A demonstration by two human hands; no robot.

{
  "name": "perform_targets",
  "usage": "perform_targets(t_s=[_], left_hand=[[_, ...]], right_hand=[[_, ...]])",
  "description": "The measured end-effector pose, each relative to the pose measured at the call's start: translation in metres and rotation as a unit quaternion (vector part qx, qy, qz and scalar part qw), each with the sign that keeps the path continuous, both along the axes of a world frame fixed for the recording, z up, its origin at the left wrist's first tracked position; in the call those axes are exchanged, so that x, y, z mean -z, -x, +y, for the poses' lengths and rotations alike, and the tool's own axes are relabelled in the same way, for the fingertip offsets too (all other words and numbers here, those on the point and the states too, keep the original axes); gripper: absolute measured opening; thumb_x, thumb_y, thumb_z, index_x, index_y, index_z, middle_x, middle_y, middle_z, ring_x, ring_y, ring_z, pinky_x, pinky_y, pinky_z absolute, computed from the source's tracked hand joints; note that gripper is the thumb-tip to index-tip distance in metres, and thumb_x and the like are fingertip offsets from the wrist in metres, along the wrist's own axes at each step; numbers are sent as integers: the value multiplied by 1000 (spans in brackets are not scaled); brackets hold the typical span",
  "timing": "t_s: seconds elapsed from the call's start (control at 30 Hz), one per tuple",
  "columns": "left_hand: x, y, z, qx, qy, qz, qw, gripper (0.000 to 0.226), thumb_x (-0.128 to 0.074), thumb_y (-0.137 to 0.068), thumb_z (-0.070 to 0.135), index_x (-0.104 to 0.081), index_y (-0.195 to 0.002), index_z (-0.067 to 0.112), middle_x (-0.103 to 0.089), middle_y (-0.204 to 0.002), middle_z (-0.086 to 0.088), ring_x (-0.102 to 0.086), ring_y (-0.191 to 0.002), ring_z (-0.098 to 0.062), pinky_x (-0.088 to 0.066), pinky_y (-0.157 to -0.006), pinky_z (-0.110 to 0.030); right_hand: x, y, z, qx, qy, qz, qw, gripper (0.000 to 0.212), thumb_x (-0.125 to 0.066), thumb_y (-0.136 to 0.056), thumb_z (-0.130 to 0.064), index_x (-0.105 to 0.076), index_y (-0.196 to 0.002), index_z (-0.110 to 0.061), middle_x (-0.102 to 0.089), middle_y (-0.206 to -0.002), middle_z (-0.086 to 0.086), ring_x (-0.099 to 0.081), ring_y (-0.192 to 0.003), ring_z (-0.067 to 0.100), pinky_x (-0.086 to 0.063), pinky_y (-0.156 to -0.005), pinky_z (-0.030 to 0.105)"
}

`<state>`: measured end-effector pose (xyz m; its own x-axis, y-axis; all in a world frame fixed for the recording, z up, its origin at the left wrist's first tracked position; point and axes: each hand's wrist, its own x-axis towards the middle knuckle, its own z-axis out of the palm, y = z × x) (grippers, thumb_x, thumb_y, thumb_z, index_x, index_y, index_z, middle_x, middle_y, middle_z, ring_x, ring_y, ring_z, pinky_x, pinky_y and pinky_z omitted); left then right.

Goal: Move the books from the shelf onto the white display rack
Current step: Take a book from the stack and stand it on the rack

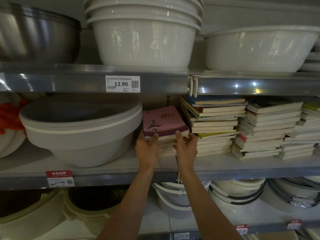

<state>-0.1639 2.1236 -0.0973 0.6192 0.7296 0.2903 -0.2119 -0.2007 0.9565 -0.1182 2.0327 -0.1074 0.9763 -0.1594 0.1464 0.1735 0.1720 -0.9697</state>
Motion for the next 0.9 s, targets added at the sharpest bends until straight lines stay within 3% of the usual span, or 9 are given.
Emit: perform_targets(t_s=[0.1,0.17,0.33,0.4,0.53,0.6,0.67,0.77,0.9], left_hand=[[0,9,-6,15,17,-18,1000,34,-66,-92,11,-65,-126,17,-70,-113,4,-65,-106,-7,-50,-93,-19],[2,19,-9,23,26,-25,999,33,-68,-91,10,-66,-123,18,-72,-111,4,-66,-105,-6,-53,-94,-25],[5,42,-5,31,82,-18,996,29,-68,-87,5,-65,-107,26,-72,-101,6,-68,-93,-7,-54,-78,-19],[4,44,1,80,136,14,987,22,-69,-89,11,-67,-107,23,-74,-101,1,-71,-90,-12,-57,-76,-25],[1,45,4,149,160,82,972,26,-71,-91,21,-64,-116,19,-74,-108,-2,-72,-90,-14,-59,-74,-30],[1,48,2,176,202,88,959,32,-68,-92,17,-55,-121,20,-70,-112,-5,-71,-94,-20,-59,-73,-38],[2,53,1,188,237,92,949,36,-67,-91,9,-52,-122,20,-68,-111,-6,-70,-91,-21,-58,-64,-35],[8,63,0,194,264,86,941,40,-69,-85,1,-54,-119,17,-71,-107,-7,-72,-82,-21,-55,-54,-31],[16,79,1,214,285,72,932,35,-73,-88,10,-57,-118,18,-76,-103,-5,-74,-89,-27,-58,-64,-40]], right_hand=[[-11,-7,-1,13,-47,33,998,37,-73,-88,-21,-53,-114,-4,-66,-99,8,-69,-91,20,-61,-76,39],[-12,-2,-6,6,-56,32,998,31,-72,-86,-14,-60,-113,-2,-69,-102,11,-70,-93,24,-62,-70,36],[-6,31,-34,-68,-93,89,989,13,-59,-88,4,-66,-93,-6,-68,-88,9,-67,-85,23,-57,-60,26],[-2,39,-43,-109,-96,120,982,16,-53,-90,6,-62,-98,-5,-65,-92,11,-64,-85,24,-57,-58,29],[-5,37,-59,-191,-88,145,967,30,-48,-89,6,-58,-116,-6,-63,-101,13,-63,-91,29,-60,-57,36],[-9,33,-68,-235,-67,152,958,34,-48,-88,9,-57,-117,-5,-63,-104,15,-64,-93,29,-59,-55,35],[-9,34,-76,-265,-32,170,949,35,-46,-85,11,-57,-115,-4,-63,-102,15,-63,-91,28,-57,-55,34],[4,43,-78,-274,-9,170,947,33,-50,-91,2,-60,-120,-11,-69,-105,12,-67,-93,29,-59,-62,39],[20,58,-74,-261,-18,91,961,35,-57,-96,-8,-58,-130,-18,-72,-116,5,-68,-107,26,-58,-87,42]])
